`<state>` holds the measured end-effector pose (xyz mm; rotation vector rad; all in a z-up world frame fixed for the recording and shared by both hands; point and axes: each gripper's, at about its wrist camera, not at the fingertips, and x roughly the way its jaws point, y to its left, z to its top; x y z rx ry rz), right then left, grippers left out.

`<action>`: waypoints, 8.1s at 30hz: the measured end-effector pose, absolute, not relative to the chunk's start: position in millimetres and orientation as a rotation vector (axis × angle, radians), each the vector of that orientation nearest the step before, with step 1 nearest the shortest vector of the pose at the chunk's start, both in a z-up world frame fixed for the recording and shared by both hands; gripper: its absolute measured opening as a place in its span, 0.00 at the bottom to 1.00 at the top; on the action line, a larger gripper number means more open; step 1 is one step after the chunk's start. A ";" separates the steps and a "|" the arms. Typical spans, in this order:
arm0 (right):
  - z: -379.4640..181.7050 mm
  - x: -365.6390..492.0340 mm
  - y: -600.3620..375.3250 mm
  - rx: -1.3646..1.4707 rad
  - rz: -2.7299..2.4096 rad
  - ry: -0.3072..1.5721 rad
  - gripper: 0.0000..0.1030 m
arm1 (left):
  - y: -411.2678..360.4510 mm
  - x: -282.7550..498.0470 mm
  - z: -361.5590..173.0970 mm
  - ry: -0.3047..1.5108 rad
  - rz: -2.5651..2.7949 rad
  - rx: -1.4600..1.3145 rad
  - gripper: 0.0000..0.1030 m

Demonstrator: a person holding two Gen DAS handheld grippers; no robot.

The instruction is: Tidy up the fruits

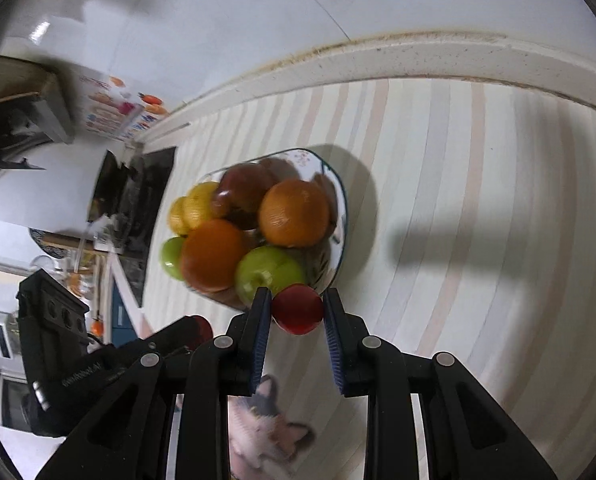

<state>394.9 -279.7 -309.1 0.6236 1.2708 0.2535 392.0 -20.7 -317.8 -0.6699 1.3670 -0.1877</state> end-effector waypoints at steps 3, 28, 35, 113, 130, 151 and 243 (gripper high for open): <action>-322.2 403.8 -279.0 0.621 0.241 1.283 0.28 | -16.0 396.9 -331.0 1.377 -0.179 -0.712 0.27; -340.4 434.2 -268.1 0.608 0.259 1.346 0.41 | -23.0 400.2 -364.4 1.428 -0.165 -0.915 0.35; -325.5 404.1 -262.7 0.459 0.242 1.332 0.45 | -21.9 398.2 -342.4 1.411 -0.139 -0.739 0.39; -147.2 261.5 -221.9 0.062 0.048 1.061 0.94 | -22.0 273.5 -154.0 1.054 -0.001 -0.016 0.89; -21.7 127.3 -194.9 0.050 0.063 0.911 0.95 | -10.1 155.8 -57.3 0.930 -0.040 0.011 0.89; 8.7 89.1 -196.8 0.059 0.057 0.872 0.95 | -2.0 133.1 -31.9 0.866 -0.025 -0.009 0.89; -58.9 220.3 -194.4 0.039 -0.030 0.968 0.99 | -0.2 248.5 -88.0 0.938 0.024 0.006 1.00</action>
